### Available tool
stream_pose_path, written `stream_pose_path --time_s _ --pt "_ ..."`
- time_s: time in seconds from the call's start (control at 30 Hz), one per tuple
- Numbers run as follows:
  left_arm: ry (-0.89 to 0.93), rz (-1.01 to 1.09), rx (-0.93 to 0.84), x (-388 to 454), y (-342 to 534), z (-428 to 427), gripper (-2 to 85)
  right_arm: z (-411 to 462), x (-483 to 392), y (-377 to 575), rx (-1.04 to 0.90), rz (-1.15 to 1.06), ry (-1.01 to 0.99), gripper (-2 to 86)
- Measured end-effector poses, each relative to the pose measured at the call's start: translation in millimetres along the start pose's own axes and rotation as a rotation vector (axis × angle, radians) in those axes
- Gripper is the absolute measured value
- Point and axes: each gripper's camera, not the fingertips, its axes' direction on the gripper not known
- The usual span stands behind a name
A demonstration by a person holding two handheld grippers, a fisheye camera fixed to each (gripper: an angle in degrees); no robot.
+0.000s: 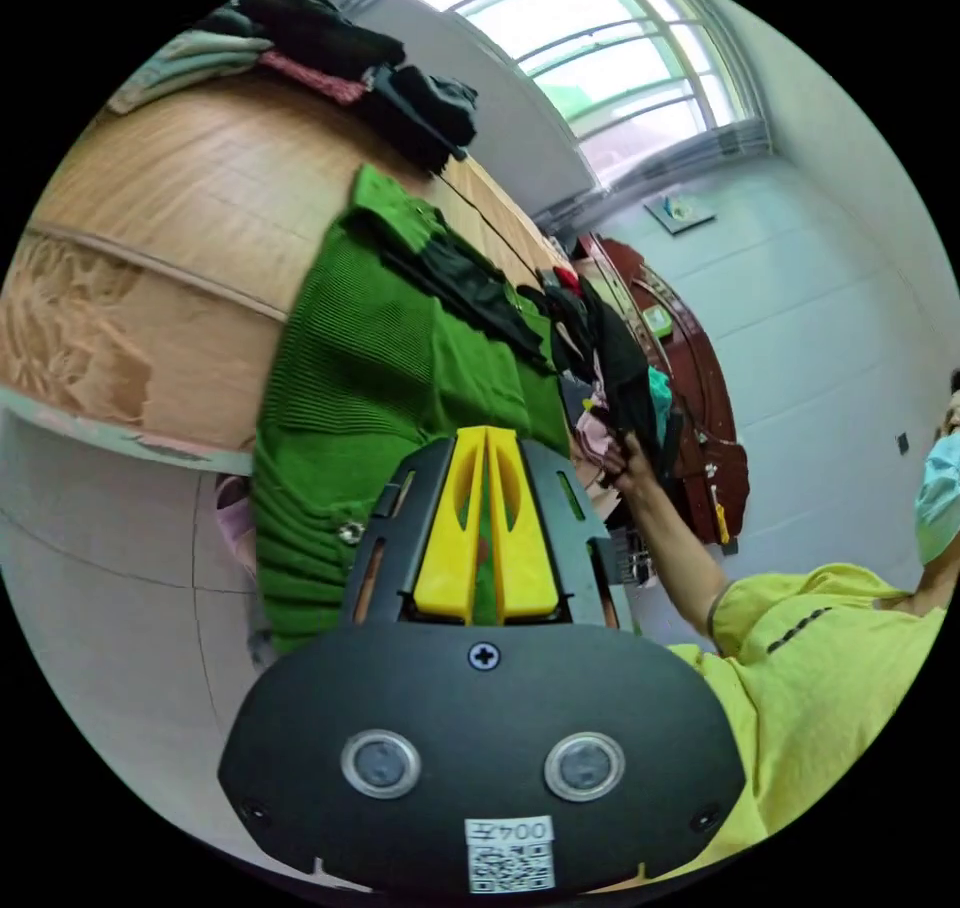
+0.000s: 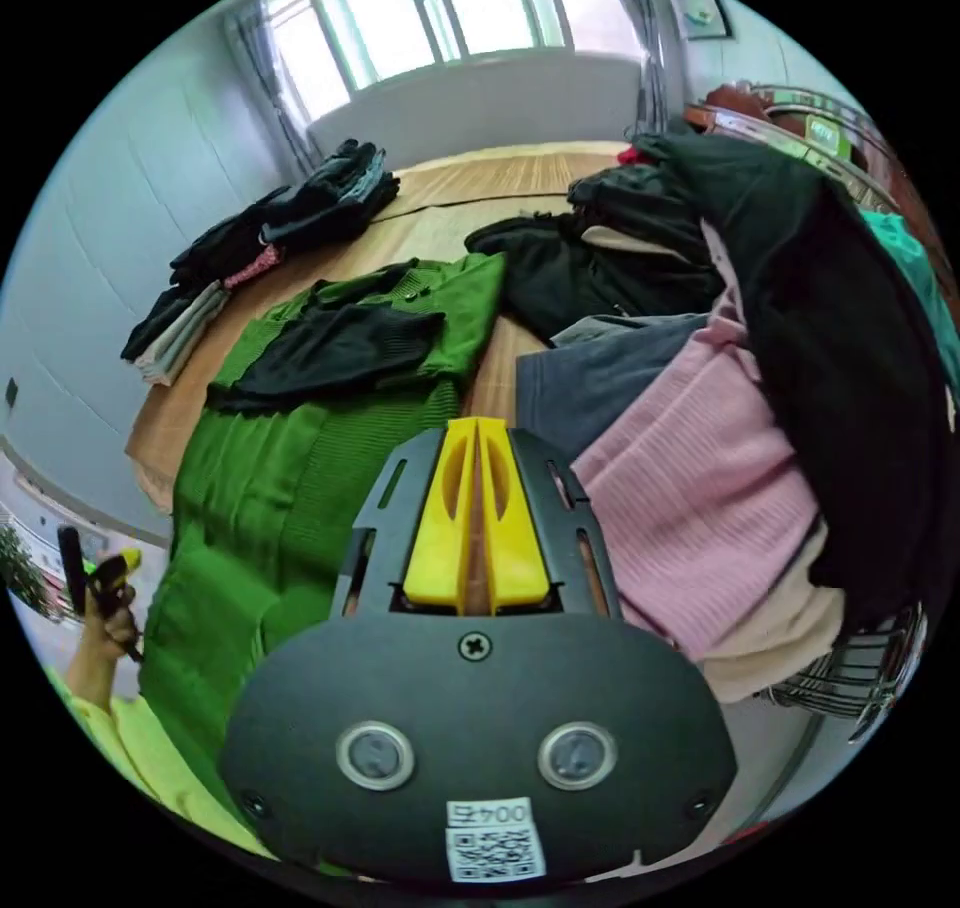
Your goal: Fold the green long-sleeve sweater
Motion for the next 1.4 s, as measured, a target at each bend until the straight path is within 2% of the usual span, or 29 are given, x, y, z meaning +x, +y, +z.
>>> stream_pose_path --time_s 0.07,0.2,0.27,0.47,0.63,0.77,0.8,0.87,0.93,1.0,1.13,1.23,1.4 --pt "-0.001 -0.006 -0.055 -0.4 5.5 23.4 0.2 21.0 -1.1 -16.5 -0.033 0.045 -0.018 0.4" --pt "0.042 -0.076 -0.025 -19.3 13.8 26.0 0.2 46.6 -15.9 -29.7 -0.044 0.059 -0.124 4.8" --pt "0.067 -0.112 -0.021 -27.9 19.9 32.8 0.2 60.0 -24.7 -30.4 -0.079 0.058 -0.115 5.4" --pt "0.039 -0.088 -0.06 -21.7 23.7 58.3 0.1 70.2 -56.4 -32.1 -0.1 0.006 0.046 2.6" --pt "0.042 -0.103 -0.06 -22.2 31.4 74.9 0.1 69.6 -79.1 -29.8 -0.083 0.009 0.118 5.3" --pt "0.037 -0.112 -0.059 -20.4 37.8 89.4 0.1 56.2 -138.0 -19.1 0.081 -0.119 0.325 3.5" --pt "0.033 -0.111 -0.06 -19.3 38.4 91.6 0.1 73.4 -152.3 -16.3 0.02 -0.197 0.358 2.6" --pt "0.008 -0.091 -0.055 -11.2 40.8 98.5 0.0 93.9 -162.9 -13.0 -0.072 -0.25 0.369 1.2" --pt "-0.014 -0.057 -0.029 0.8 44.1 97.6 0.0 74.3 -176.9 -9.9 0.003 -0.241 0.438 0.2" --pt "-0.05 -0.001 0.009 17.7 49.6 92.0 0.1 38.4 -202.8 2.7 0.118 -0.277 0.419 -0.3" --pt "-0.211 0.147 -0.008 52.0 63.7 97.3 0.1 41.5 -236.7 34.6 0.078 -0.395 0.439 -0.2" --pt "-0.278 0.177 -0.066 62.8 63.7 116.8 0.1 79.9 -242.6 48.9 -0.076 -0.463 0.457 -0.5" --pt "-0.354 0.226 -0.26 76.9 53.9 162.4 0.3 90.2 -238.6 57.8 -0.008 -0.484 0.504 -0.6"
